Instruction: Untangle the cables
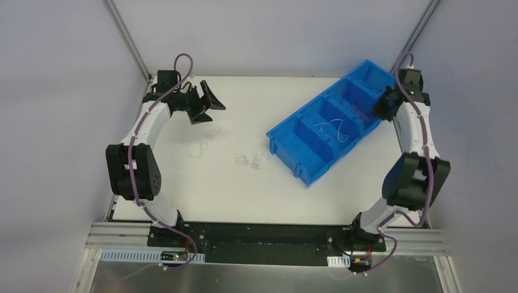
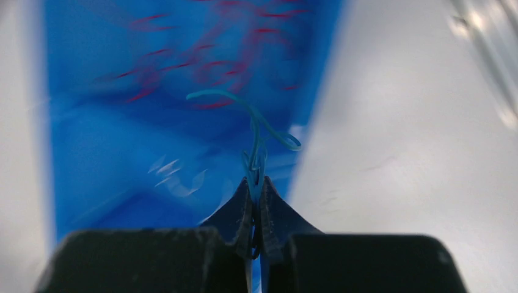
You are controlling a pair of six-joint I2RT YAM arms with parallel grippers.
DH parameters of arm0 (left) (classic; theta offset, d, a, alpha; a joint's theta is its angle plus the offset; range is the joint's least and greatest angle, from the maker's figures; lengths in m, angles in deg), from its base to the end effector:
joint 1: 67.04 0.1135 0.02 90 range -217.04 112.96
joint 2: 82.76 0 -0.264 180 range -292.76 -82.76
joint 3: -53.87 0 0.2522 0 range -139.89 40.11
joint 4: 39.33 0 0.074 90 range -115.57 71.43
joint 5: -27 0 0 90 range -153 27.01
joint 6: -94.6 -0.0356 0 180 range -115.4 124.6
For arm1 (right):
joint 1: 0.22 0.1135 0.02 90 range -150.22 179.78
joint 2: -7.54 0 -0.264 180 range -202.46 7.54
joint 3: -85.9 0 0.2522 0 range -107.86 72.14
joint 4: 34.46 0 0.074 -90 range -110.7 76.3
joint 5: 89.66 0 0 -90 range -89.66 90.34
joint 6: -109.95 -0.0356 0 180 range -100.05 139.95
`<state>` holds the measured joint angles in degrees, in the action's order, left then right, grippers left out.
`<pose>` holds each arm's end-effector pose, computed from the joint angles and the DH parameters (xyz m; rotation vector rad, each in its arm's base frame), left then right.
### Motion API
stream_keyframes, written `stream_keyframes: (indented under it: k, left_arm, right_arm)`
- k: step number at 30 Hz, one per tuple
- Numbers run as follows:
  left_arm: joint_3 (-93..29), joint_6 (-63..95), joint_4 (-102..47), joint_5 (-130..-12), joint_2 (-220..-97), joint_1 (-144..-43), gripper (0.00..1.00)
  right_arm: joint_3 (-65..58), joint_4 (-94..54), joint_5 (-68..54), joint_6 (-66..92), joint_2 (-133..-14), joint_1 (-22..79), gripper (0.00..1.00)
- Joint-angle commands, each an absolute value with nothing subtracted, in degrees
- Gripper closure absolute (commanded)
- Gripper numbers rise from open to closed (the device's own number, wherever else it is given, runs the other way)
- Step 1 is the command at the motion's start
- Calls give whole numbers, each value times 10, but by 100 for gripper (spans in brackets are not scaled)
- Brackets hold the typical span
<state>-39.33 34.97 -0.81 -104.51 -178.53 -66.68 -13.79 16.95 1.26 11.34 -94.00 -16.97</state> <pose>0.3745 -0.0212 0.2987 -0.2243 2.2929 -1.0984 0.3737 -0.1131 0.2762 0.5557 2.4395 -0.0790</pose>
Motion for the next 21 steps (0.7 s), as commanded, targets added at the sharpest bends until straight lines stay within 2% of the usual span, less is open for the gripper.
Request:
stream_keyframes:
  k: [1,7,13,14,16,17,20,21]
  left_arm:
    - [-415,335,0,-1055,-1792,-668,13]
    - [-409,327,15,-1055,-1795,-669,13]
    - [-391,316,25,-1053,-1778,-669,13]
    - [-387,314,28,-1051,-1775,-668,13]
    - [-378,308,36,-1054,-1776,-668,13]
    - [-373,305,41,-1054,-1778,-668,13]
    - [-354,292,46,-1059,-1787,-668,13]
    - [-349,288,47,-1059,-1791,-680,14]
  right_arm:
    - [-197,229,-166,137,-792,-27,100]
    - [-215,298,-174,162,-812,185,100]
    - [-205,310,-135,171,-865,281,98]
    - [-206,312,-126,172,-876,285,89]
    - [-216,326,-108,175,-899,289,66]
    - [-224,337,-97,176,-907,291,59]
    - [-241,343,-88,173,-911,296,44]
    - [-246,341,-93,170,-908,298,42]
